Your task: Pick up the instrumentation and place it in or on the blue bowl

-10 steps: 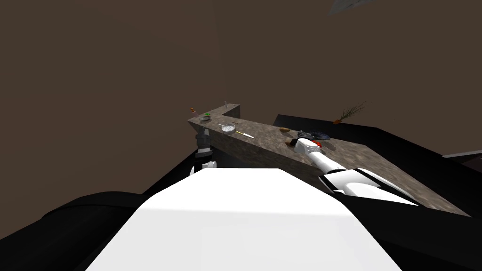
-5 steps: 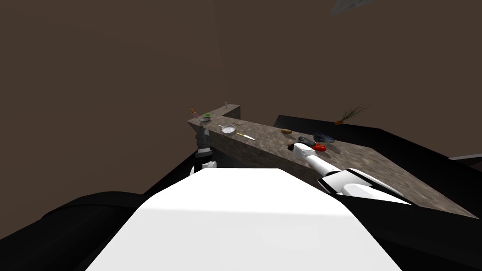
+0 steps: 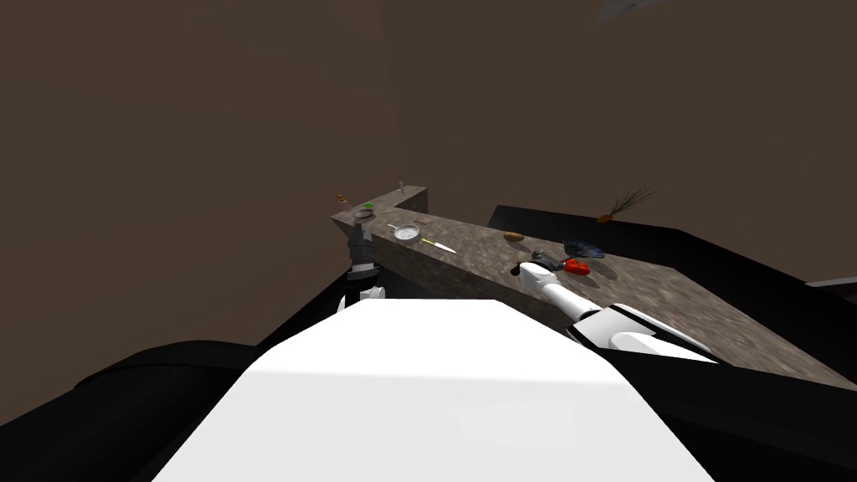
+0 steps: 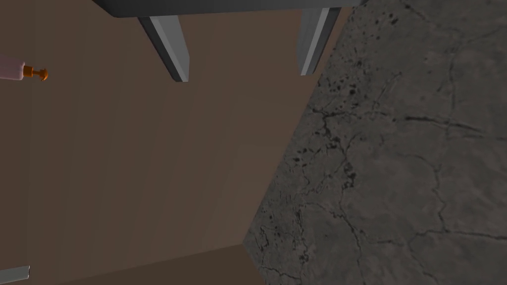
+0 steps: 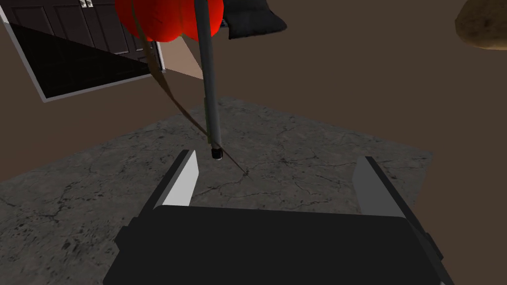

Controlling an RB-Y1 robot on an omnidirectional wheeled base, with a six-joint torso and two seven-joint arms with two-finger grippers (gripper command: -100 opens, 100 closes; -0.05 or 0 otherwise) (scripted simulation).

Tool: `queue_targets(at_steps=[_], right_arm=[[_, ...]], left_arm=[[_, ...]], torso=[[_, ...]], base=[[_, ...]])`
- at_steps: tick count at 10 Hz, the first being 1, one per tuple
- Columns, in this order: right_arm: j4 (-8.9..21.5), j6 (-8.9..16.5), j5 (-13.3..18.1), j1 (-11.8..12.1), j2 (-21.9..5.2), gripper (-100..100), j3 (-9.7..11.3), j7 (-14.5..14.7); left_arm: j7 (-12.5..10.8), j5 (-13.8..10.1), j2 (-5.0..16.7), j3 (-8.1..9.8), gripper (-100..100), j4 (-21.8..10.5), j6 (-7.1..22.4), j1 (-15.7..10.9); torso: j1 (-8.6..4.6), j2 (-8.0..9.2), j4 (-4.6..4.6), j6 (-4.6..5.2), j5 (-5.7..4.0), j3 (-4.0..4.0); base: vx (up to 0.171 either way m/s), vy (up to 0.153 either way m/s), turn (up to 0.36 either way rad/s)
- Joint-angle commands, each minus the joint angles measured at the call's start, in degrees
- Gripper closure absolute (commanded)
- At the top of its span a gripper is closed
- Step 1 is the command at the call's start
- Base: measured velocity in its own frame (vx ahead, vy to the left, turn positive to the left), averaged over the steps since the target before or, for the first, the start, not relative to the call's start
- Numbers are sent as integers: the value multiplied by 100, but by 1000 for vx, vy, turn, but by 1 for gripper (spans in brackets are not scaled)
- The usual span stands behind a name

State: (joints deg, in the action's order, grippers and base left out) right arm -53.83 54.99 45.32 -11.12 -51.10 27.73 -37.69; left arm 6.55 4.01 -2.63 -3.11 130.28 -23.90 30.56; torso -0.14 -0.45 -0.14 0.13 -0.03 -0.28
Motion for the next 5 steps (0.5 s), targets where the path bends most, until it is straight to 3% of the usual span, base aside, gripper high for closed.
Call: queue_targets(at_steps=[1, 3, 4, 5], right_arm=[[-55, 215, -8, 97, 73, -100, 123, -53], [6, 179, 11, 89, 94, -100, 142, -99], [5, 198, 11, 95, 100, 0, 150, -105], [5, 196, 11, 94, 100, -100, 149, -104]], left_arm=[[0, 0, 0, 0, 0, 0, 0, 0], [0, 0, 0, 0, 0, 0, 0, 0], [0, 0, 0, 0, 0, 0, 0, -1], [0, 0, 0, 0, 0, 0, 0, -1]], torso=[[0, 0, 0, 0, 0, 0], [4, 20, 4, 3, 2, 11], [-3, 29, 7, 1, 1, 16], [-7, 33, 8, 1, 0, 19]], base=[[83, 41, -7], [14, 22, -54], [0, 0, 0], [0, 0, 0]])
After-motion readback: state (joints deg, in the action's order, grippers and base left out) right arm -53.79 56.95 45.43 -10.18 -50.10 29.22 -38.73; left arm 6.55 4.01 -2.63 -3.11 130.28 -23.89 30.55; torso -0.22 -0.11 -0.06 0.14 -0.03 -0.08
